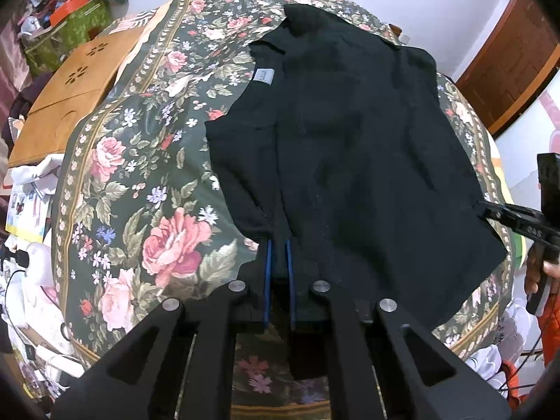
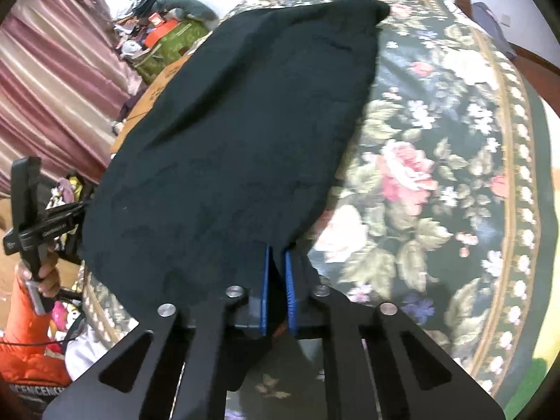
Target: Fold small clothes
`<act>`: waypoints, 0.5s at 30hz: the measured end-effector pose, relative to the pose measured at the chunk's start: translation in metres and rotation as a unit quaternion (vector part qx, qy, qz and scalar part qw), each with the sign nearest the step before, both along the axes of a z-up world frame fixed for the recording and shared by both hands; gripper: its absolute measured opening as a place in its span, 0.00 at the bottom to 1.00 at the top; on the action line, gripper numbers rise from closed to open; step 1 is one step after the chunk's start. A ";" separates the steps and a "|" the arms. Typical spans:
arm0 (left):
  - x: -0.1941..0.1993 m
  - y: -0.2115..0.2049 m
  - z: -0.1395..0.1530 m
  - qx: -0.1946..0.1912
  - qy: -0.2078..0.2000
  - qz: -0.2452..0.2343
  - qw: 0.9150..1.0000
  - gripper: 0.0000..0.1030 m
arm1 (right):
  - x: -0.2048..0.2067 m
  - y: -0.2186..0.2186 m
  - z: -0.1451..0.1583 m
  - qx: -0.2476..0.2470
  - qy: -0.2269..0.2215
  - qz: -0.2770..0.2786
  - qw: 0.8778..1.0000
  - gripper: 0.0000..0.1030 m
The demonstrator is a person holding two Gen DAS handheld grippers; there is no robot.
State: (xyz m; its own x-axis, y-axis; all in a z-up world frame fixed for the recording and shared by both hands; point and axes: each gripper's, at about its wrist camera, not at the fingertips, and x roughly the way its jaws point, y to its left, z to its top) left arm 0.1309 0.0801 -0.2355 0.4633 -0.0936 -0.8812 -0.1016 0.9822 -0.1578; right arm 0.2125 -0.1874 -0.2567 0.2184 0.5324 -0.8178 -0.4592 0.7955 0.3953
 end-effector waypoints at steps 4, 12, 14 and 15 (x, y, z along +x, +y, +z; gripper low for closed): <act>-0.001 -0.008 0.005 0.012 -0.008 -0.010 1.000 0.06 | 0.006 -0.009 -0.001 -0.011 0.001 -0.017 1.000 0.05; 0.013 0.025 0.029 0.029 -0.013 -0.001 1.000 0.17 | 0.006 -0.014 0.022 -0.033 -0.047 -0.015 0.998 0.08; 0.022 0.034 0.039 0.033 -0.020 0.006 0.999 0.20 | 0.011 -0.015 0.029 -0.025 -0.054 -0.021 0.998 0.15; 0.030 0.039 0.045 0.035 -0.027 0.009 0.999 0.26 | 0.014 -0.014 0.033 -0.025 -0.064 -0.024 0.997 0.21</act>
State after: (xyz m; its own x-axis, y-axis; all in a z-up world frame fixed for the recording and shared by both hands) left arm 0.1613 0.1191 -0.1900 0.5112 -0.0233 -0.8591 -0.1125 0.9892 -0.0937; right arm 0.2267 -0.2017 -0.2237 0.3474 0.4780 -0.8067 -0.4640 0.8352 0.2951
